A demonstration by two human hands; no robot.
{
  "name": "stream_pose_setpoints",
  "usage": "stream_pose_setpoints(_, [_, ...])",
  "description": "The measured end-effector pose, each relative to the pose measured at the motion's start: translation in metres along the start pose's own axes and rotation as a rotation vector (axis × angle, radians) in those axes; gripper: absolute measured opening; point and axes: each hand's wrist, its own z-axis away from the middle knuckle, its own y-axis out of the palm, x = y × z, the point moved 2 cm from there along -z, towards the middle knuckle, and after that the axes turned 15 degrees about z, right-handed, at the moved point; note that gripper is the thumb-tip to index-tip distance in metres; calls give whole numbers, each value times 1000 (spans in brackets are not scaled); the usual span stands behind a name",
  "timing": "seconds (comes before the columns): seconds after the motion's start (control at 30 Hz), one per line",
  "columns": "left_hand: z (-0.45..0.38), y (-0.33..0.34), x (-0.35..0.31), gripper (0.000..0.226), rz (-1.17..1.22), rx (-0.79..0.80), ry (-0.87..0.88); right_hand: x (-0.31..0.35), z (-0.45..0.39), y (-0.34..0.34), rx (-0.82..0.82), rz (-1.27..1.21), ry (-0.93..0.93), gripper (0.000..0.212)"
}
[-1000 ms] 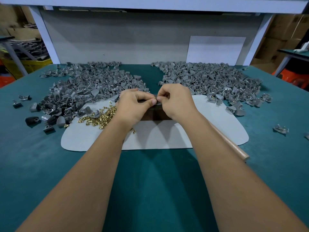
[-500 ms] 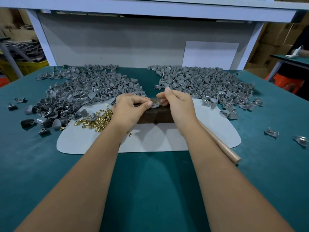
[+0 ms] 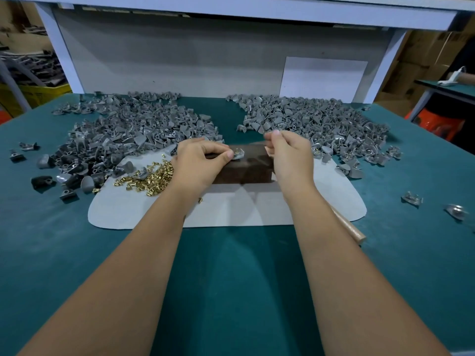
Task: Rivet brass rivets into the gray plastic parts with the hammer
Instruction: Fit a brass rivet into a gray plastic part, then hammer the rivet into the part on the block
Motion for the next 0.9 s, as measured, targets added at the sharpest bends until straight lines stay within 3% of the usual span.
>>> stream_pose_setpoints(0.1, [3, 1, -4, 23, -53, -13, 10, -9, 6, -25, -58, 525, -9, 28])
stream_pose_setpoints(0.17, [6, 2, -6, 27, -103, -39, 4, -18, 14, -36, 51, 938, -11, 36])
stream_pose_setpoints(0.27, [10, 4, -10, 29, -154, -60, 4, -24, 28, -39, 191, 1162, -23, 41])
stream_pose_setpoints(0.43, [10, 5, -15, 28, -232, -78, -3, -15, 27, -36, 231, 1141, -55, 32])
stream_pose_setpoints(0.63, [8, 3, -13, 20, -190, -105, -8, -7, 22, -31, 230, 1190, -154, 36])
stream_pose_setpoints(0.8, [8, 2, -12, 19, -166, -105, -10, -8, 3, -42, 267, 1029, 25, 25])
stream_pose_setpoints(0.9, [7, 2, -11, 12, -166, -118, -14, -10, 1, -55, 145, 945, 59, 14])
